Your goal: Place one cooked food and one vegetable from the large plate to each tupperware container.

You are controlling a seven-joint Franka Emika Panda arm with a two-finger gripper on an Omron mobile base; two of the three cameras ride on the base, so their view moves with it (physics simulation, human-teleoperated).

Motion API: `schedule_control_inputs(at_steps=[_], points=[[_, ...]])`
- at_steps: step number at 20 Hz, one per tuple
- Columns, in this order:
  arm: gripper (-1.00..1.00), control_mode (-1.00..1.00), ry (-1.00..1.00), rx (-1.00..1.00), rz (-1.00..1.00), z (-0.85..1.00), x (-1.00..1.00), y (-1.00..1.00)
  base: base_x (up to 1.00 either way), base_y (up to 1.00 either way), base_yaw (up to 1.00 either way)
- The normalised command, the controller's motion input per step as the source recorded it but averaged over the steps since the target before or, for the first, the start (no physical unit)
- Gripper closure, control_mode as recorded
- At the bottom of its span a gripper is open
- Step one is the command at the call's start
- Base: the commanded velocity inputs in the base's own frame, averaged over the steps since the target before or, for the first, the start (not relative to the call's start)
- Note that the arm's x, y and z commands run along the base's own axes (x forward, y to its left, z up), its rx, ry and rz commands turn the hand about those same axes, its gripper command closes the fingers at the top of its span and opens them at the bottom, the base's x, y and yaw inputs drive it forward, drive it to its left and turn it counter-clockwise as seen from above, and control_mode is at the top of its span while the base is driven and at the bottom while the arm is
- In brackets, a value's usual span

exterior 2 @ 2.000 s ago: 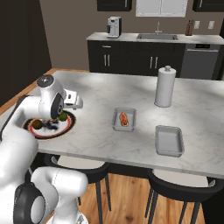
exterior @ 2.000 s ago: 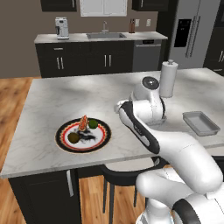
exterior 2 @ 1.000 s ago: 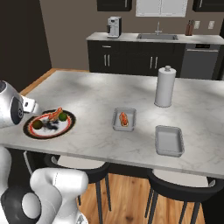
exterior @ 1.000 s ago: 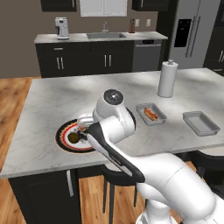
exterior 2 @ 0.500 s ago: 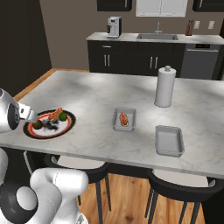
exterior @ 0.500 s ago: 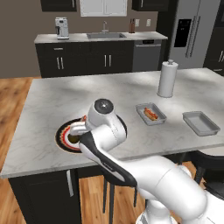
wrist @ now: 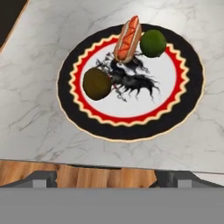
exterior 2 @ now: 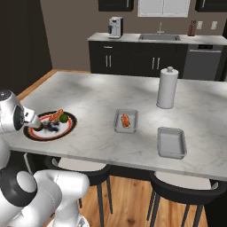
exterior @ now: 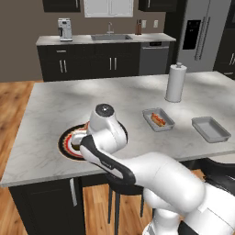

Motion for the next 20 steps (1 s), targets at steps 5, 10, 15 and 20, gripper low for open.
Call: schedule_control_inputs(at_steps=[5,10,15,20], points=[[-1.00,-1.00,0.03,0.00,0.00,-0.18,0.25,0.05,0.00,0.00,0.00],[-1.00,-1.00,0.02,0.00,0.00,-0.24,0.24,0.12,0.00,0.00,0.00],[-1.00,-1.00,0.03,0.00,0.00,-0.23,0.29,0.15,0.00,0.00,0.00],[-1.00,-1.00,0.03,0.00,0.00,-0.23,0.32,0.07,0.00,0.00,0.00]])
